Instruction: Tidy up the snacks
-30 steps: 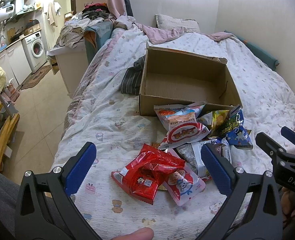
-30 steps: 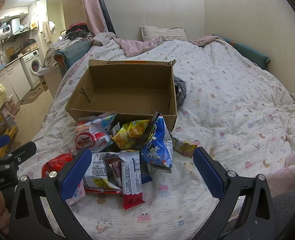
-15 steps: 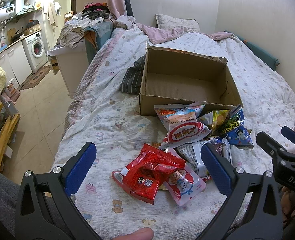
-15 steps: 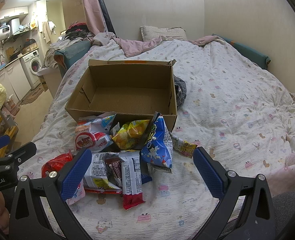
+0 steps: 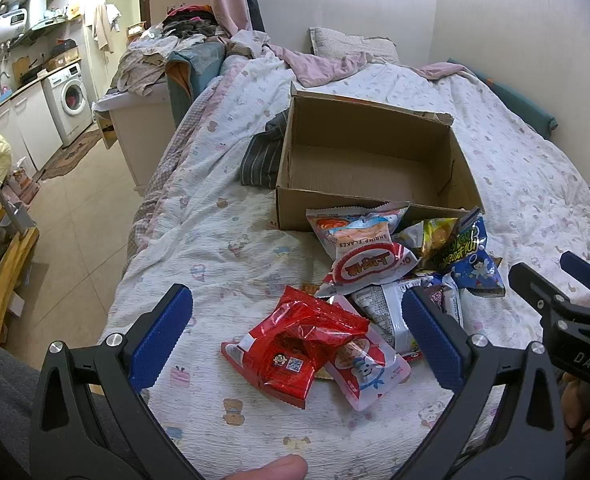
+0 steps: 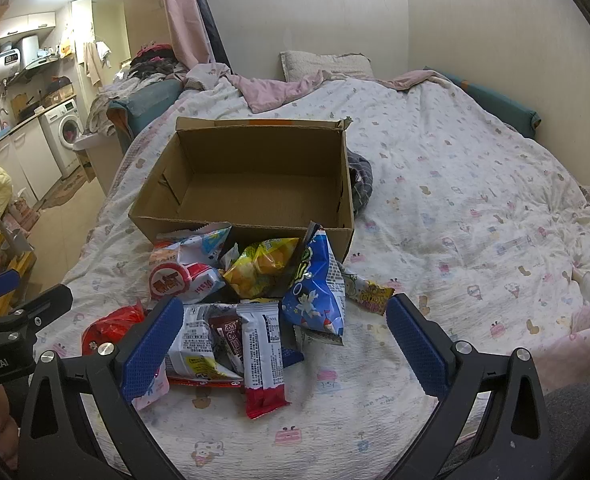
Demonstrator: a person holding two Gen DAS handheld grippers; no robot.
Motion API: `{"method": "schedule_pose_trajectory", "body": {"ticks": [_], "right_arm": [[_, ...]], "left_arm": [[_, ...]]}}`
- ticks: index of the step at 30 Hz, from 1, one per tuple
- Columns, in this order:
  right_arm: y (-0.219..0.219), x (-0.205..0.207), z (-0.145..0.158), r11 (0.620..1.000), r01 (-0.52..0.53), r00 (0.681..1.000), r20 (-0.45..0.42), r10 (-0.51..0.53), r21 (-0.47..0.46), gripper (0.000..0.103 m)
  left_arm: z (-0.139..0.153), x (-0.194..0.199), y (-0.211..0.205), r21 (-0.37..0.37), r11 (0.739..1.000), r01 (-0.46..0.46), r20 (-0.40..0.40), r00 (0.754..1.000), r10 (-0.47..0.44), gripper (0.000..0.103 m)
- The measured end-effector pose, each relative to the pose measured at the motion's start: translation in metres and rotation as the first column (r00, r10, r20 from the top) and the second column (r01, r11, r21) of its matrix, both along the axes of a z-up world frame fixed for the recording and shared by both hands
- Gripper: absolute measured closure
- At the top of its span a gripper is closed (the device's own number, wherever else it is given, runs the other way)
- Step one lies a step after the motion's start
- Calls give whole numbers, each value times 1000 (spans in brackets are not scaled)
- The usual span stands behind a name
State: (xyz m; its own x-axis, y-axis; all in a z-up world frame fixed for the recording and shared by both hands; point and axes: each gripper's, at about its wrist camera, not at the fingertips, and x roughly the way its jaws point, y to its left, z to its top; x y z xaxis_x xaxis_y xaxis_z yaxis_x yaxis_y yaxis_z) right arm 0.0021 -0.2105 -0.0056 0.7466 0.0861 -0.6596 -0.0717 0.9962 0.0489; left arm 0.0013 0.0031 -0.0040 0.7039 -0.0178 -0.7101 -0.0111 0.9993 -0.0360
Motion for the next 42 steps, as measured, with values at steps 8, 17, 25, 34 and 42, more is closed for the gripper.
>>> {"method": "schedule_pose_trajectory", "body": {"ticks": [8,17,25,34,42], "right_arm": [[0,0,0,1000,0,1000,0,0,-1,0],[0,0,-2,1000,-2,1000,-4,2,0,0],[2,-1,1,1000,-2,1000,-1,2,1,0],[2,-2,2,1000,-3,1000,1,3,-2,0],[-10,7,-5,997,10,999,-52,-6,71,0]], "left_arm": [[0,0,-1,-2,1000,1,-2,1000,-1,0],[1,0,0,-2,1000,1,-2,1000,-1,0],[1,0,0,-2,1000,0,-3,1000,0,0],[1,1,0,-3,1000,0,-3,1000,0,0],[-2,1,0,-3,1000,-7,-14,1000,7,0]]}}
